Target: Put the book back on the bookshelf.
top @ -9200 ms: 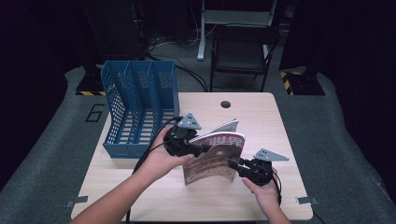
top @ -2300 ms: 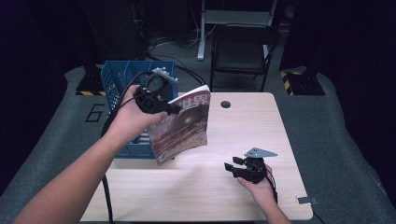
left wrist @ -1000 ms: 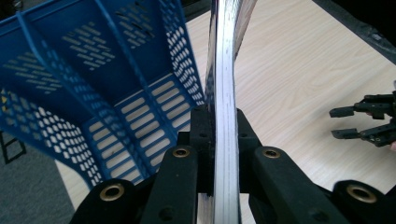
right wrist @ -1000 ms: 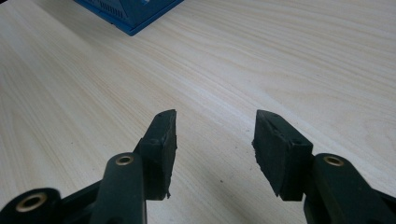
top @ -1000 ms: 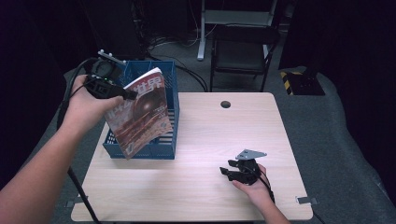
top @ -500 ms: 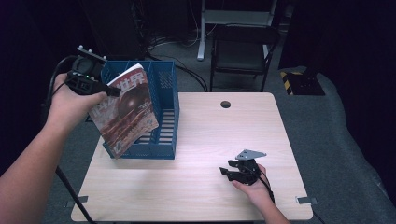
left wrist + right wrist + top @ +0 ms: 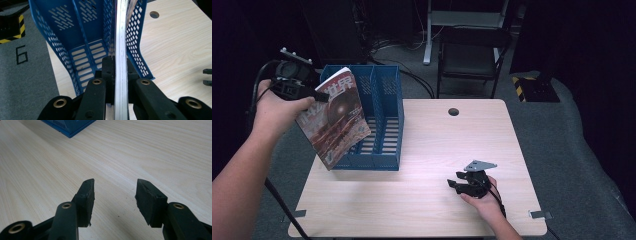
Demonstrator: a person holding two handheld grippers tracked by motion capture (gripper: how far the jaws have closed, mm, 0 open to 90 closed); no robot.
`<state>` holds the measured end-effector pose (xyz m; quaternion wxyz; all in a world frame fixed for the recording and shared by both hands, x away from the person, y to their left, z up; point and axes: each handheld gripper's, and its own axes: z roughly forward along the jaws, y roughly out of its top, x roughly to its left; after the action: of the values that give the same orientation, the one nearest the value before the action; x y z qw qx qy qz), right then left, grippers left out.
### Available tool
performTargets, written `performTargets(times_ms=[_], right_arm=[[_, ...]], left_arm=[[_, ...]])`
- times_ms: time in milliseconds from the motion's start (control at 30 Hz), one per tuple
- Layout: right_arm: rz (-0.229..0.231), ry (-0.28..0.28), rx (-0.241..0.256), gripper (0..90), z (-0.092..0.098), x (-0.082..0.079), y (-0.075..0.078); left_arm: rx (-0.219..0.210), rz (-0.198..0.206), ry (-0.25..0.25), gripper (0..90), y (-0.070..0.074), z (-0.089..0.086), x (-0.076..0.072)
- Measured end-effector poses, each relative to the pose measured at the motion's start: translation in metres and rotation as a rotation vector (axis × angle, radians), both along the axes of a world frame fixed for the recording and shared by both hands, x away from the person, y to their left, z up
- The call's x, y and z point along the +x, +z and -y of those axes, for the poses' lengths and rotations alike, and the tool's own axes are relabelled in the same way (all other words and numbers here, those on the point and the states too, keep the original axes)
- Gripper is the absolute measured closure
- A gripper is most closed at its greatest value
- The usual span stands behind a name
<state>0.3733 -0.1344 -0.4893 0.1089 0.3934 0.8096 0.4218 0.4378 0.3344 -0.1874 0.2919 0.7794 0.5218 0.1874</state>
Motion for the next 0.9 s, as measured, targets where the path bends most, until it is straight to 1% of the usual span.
performTargets(times_ms=[67, 100, 133, 167, 233, 267, 333, 433, 500, 567, 600, 633, 667, 733, 800, 833, 867, 900], right_arm=[[0.001, 0.000, 0.000, 48.9, 0.000, 0.000, 0.000], [0.001, 0.000, 0.000, 48.9, 0.000, 0.000, 0.000], [0.006, 0.002, -0.002, 48.9, 0.000, 0.000, 0.000], [0.007, 0.005, -0.002, 48.9, 0.000, 0.000, 0.000], [0.008, 0.002, -0.001, 48.9, 0.000, 0.000, 0.000], [0.008, 0.002, -0.001, 48.9, 0.000, 0.000, 0.000], [0.006, 0.000, -0.003, 48.8, 0.000, 0.000, 0.000], [0.004, 0.006, -0.004, 48.9, 0.000, 0.000, 0.000], [0.007, 0.003, -0.004, 48.9, 0.000, 0.000, 0.000], [0.009, 0.003, -0.007, 48.8, 0.000, 0.000, -0.001], [0.009, 0.004, -0.007, 48.9, 0.000, 0.000, -0.001], [0.002, 0.006, -0.005, 48.9, 0.000, 0.000, 0.000], [0.006, 0.006, -0.007, 48.9, 0.001, 0.000, 0.000], [-0.001, -0.001, -0.001, 48.9, 0.000, 0.000, 0.000], [0.002, 0.002, -0.006, 48.9, 0.001, 0.001, 0.000], [0.003, 0.002, -0.006, 48.9, 0.001, 0.001, 0.000], [0.002, 0.002, -0.005, 48.9, 0.001, 0.001, 0.000], [0.000, 0.001, -0.003, 48.9, 0.001, 0.000, 0.000]], left_arm=[[-0.006, -0.002, 0.011, 83.7, -0.001, -0.002, 0.001], [-0.001, -0.006, 0.011, 83.7, 0.000, -0.003, 0.001], [-0.011, -0.006, 0.022, 83.7, -0.001, -0.003, 0.002], [-0.012, 0.001, 0.030, 83.7, -0.001, -0.004, 0.002], [-0.011, -0.006, 0.029, 83.7, 0.001, -0.006, 0.003], [-0.023, 0.000, 0.046, 83.7, 0.000, -0.005, 0.003], [-0.014, -0.002, 0.044, 83.7, 0.002, -0.006, 0.005], [-0.023, -0.004, 0.054, 83.7, 0.002, -0.006, 0.007], [-0.024, 0.003, 0.060, 83.7, 0.002, -0.005, 0.009], [-0.026, -0.004, 0.065, 83.7, 0.002, -0.005, 0.012], [-0.026, 0.000, 0.067, 83.7, 0.002, -0.004, 0.013], [-0.024, -0.009, 0.062, 83.7, 0.002, -0.004, 0.015], [-0.025, -0.011, 0.071, 83.7, 0.002, -0.003, 0.015], [-0.023, -0.015, 0.070, 83.7, 0.002, -0.003, 0.019], [-0.030, -0.009, 0.087, 83.7, 0.001, -0.001, 0.021], [-0.030, -0.018, 0.086, 83.7, 0.002, -0.001, 0.023], [-0.033, -0.016, 0.096, 83.7, 0.001, 0.000, 0.024], [-0.033, -0.013, 0.092, 83.7, 0.001, 0.000, 0.026]])
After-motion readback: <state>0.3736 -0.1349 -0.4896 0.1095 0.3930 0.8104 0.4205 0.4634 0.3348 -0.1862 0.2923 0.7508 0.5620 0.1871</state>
